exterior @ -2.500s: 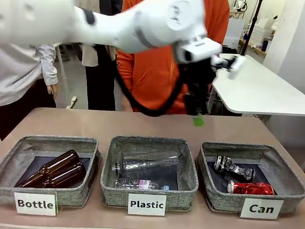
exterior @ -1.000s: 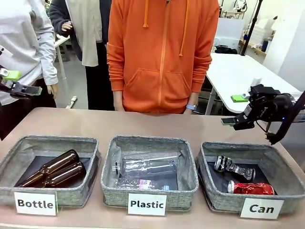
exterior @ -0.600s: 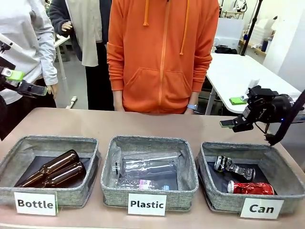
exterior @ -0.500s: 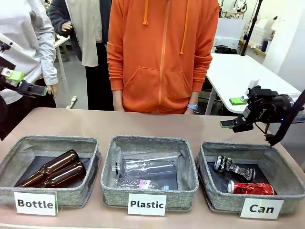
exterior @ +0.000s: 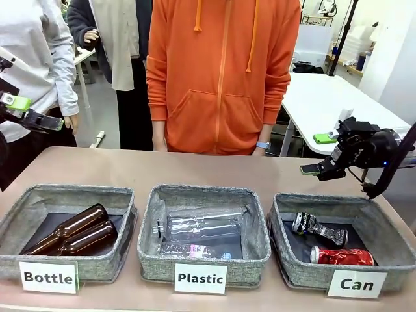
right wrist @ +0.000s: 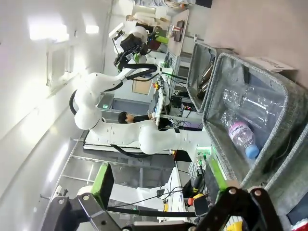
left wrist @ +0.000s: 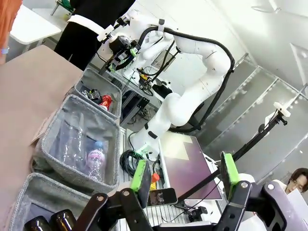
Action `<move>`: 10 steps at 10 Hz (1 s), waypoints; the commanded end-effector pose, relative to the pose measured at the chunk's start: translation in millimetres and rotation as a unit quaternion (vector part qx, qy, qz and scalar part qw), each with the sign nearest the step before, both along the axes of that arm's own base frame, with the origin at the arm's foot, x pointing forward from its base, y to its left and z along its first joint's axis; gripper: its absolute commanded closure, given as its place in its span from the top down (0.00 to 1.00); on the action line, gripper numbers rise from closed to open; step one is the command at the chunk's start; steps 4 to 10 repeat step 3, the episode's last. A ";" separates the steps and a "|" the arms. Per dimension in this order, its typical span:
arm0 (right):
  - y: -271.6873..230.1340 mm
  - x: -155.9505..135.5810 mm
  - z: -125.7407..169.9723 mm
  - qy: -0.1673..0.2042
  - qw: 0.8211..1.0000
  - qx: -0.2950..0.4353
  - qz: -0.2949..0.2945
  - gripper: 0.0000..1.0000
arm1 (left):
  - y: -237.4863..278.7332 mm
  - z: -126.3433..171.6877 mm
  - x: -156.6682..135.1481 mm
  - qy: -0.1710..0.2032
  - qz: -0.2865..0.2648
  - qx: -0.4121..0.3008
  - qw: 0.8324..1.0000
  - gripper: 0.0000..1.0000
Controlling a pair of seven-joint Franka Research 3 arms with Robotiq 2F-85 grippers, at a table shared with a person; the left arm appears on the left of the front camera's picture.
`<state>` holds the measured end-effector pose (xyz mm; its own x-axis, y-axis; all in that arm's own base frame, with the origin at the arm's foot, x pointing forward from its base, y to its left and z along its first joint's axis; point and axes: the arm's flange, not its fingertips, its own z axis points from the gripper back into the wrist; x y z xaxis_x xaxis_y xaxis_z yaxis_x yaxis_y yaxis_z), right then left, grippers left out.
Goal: Sort the can waste into the basket.
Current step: Pick up the can waste from the table and place it in the right Fabric basket.
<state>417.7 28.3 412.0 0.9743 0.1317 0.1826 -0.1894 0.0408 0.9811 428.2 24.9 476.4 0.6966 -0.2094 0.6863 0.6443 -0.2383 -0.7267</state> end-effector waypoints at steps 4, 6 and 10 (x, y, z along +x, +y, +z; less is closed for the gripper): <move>1.5 -2.0 4.0 0.001 1.000 -0.003 0.005 1.00 | 3.7 -0.4 -1.6 -0.008 -0.010 -0.001 1.000 0.76; 1.5 -2.0 4.0 0.001 1.000 -0.003 0.005 1.00 | 3.7 -0.4 -1.6 -0.008 -0.010 -0.001 1.000 0.76; 1.5 -2.0 4.0 0.001 1.000 -0.003 0.005 1.00 | 3.7 -0.4 -1.6 -0.008 -0.010 -0.001 1.000 0.76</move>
